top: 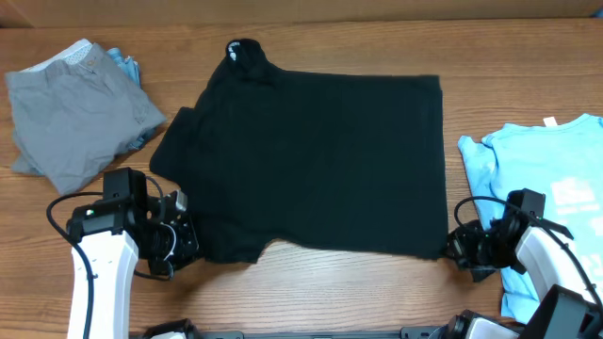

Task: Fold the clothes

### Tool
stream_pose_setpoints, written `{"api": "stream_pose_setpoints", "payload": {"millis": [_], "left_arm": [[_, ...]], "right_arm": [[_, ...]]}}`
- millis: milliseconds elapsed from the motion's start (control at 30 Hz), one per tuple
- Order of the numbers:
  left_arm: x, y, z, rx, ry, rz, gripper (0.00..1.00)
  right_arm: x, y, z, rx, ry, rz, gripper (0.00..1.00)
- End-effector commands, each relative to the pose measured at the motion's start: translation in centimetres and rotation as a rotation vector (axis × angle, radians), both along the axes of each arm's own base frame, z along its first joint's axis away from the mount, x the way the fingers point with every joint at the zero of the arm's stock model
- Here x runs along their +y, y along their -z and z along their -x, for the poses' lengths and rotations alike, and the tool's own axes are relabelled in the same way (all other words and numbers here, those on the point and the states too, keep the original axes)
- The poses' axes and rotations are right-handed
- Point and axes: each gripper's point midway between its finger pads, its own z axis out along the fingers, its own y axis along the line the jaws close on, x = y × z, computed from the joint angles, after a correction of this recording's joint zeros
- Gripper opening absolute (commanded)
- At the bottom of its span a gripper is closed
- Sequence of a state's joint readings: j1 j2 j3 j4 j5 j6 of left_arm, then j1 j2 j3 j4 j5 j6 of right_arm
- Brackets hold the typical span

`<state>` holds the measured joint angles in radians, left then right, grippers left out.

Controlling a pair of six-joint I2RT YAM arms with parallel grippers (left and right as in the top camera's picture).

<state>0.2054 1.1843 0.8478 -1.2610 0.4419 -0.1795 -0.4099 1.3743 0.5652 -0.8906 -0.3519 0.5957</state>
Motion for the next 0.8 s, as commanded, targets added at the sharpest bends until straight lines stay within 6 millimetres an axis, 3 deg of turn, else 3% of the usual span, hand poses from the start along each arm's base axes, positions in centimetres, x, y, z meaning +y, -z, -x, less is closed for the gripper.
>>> {"api": "stream_pose_setpoints", "payload": {"millis": [0,333,767], "left_arm": [[0.0,-1.8,-1.2,-0.076,0.018,0.006,0.04],[1.9,-4.1,-2.7,-0.137,0.020,-0.107,0.04],[3.8,-5.0,-7.9,-0.348,0.004,-0.209,0.04]], "right_arm": [[-1.6,-2.3,-2.1,-0.059,-0.056,0.071,0.04],[-3.0,-8.8,-4.7,-0.129,-0.160,0.116,0.04],[-2.6,-10.2,-9.0,-0.326,-0.147,0.074,0.04]]}}
